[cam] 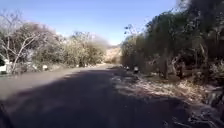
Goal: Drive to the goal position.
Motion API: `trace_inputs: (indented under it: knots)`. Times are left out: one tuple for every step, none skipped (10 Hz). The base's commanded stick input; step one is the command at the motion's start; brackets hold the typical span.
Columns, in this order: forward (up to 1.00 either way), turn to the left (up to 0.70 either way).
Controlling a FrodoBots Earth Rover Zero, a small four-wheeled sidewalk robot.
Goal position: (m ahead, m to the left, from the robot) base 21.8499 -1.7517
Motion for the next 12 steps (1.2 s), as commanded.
trace_inputs:
  knots:
    - [1.00, 0.00]
    - [1.00, 0.00]
    - [1.00, 0.00]
    - [1.00, 0.00]
    - [1.00, 0.00]
    - [1.00, 0.00]
    - [1.00, 0.00]
    - [1.00, 0.00]
    - [1.00, 0.00]
    - [1.00, 0.00]
    - [1.00, 0.00]
    - [1.00, 0.00]
